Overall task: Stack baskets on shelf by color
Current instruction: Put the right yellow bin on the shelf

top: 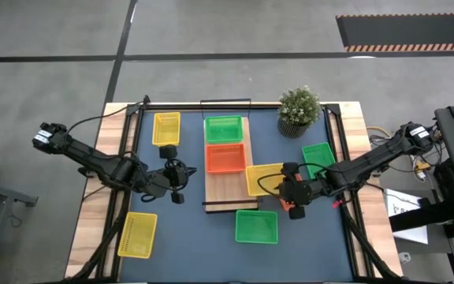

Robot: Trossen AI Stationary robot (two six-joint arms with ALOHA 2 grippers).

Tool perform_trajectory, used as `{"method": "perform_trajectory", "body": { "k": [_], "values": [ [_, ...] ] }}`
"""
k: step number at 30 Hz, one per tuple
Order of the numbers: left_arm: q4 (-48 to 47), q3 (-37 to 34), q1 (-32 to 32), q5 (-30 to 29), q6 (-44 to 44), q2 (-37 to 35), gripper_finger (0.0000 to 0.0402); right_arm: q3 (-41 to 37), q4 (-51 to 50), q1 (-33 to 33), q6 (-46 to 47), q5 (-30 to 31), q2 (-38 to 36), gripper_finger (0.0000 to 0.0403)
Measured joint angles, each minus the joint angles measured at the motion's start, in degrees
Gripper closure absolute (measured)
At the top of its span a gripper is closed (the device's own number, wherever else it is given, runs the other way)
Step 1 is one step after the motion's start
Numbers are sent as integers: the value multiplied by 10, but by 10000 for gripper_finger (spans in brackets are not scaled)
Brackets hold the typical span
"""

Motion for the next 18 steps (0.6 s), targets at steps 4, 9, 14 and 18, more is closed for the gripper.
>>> {"method": "perform_trajectory", "body": {
  "k": [4,9,14,18],
  "values": [
    [0,0,0,0,0,0,395,24,-4,0,0,-8,-2,287],
    [0,0,0,0,0,0,395,65,-19,0,17,-34,-1,280],
    [9,0,0,0,1,0,395,133,-97,-20,46,41,2,283],
    [19,0,0,0,2,0,395,178,-132,-86,16,31,29,310]
  ]
}}
